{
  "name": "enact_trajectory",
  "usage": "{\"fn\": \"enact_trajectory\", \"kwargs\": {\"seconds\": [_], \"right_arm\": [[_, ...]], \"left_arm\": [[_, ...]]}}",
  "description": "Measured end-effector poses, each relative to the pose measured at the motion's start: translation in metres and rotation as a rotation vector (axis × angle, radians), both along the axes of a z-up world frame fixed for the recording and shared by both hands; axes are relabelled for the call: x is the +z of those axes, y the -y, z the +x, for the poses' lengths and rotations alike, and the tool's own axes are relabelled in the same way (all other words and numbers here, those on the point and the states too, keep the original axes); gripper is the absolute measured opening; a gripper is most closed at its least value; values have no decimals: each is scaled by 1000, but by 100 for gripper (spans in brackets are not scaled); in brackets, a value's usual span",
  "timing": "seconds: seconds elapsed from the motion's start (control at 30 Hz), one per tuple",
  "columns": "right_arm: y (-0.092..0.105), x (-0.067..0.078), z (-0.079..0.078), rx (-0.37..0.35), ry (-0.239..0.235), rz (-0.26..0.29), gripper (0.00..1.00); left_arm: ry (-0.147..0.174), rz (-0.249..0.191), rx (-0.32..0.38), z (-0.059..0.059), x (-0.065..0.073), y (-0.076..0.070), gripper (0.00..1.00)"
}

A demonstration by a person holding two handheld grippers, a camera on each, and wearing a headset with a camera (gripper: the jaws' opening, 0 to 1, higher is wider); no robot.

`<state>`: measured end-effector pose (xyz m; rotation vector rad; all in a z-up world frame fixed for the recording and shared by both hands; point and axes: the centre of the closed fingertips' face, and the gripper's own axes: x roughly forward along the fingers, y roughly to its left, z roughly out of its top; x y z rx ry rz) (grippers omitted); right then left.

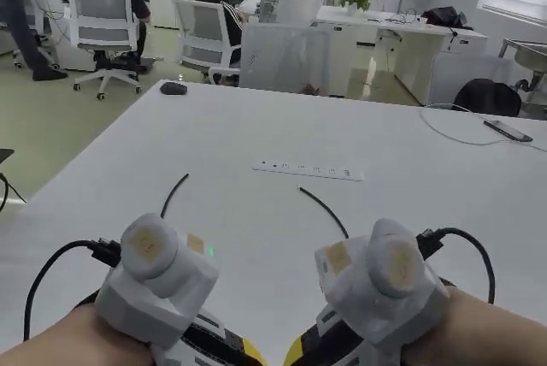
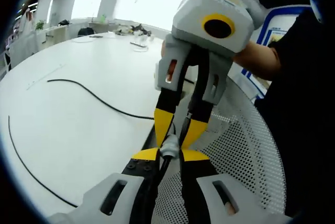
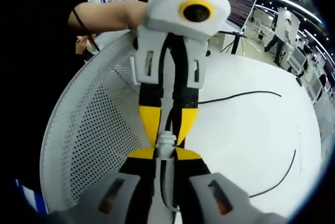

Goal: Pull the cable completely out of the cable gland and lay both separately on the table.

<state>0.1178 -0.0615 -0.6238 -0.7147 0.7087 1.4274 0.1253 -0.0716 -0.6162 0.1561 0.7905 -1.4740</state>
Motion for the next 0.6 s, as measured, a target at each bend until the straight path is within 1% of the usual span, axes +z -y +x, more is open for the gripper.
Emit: {"fn": "enact_trajectory", "kwargs": {"seconds": [0.03, 0.07, 0.1, 0.13, 0.17, 0.2, 0.23, 0.27, 0.3, 0.33, 0.43, 0.47, 0.5, 0.57, 0.6], "right_arm": [[0, 0, 2, -4, 26, -2, 11], [0, 1, 5, -10, 61, -3, 11], [0, 2, 7, -21, 95, 0, 11], [0, 3, 9, -29, 118, 1, 11], [0, 4, 11, -32, 146, 6, 11], [0, 4, 12, -31, 171, 3, 11], [0, 5, 12, -30, 189, 2, 12], [0, 4, 12, -39, 200, -1, 12], [-1, 5, 14, -35, 228, -6, 12], [0, 5, 16, -29, 267, -15, 12], [-1, 6, 17, -31, 307, -25, 12], [-1, 7, 18, -35, 319, -23, 12], [-1, 7, 18, -37, 317, -21, 12], [-1, 5, 18, -48, 300, -9, 12], [-2, 3, 20, -76, 286, 11, 13]], "left_arm": [[-29, -8, 19, 2, 0, 0, 15], [-43, -18, 35, 5, 1, 0, 15], [-85, -33, 64, 8, 2, 0, 15], [-102, -45, 78, 10, 3, 0, 15], [-131, -59, 90, 11, 4, 0, 15], [-148, -68, 101, 12, 4, 0, 15], [-167, -73, 109, 13, 4, -1, 15], [-199, -77, 123, 13, 4, -1, 15], [-213, -77, 130, 14, 4, -1, 15], [-214, -79, 135, 15, 5, -1, 15], [-259, -81, 159, 17, 5, -1, 15], [-291, -86, 179, 17, 6, -1, 15], [-310, -91, 181, 17, 6, -2, 16], [-301, -90, 173, 16, 4, -2, 16], [-291, -89, 177, 17, 3, -2, 16]]}}
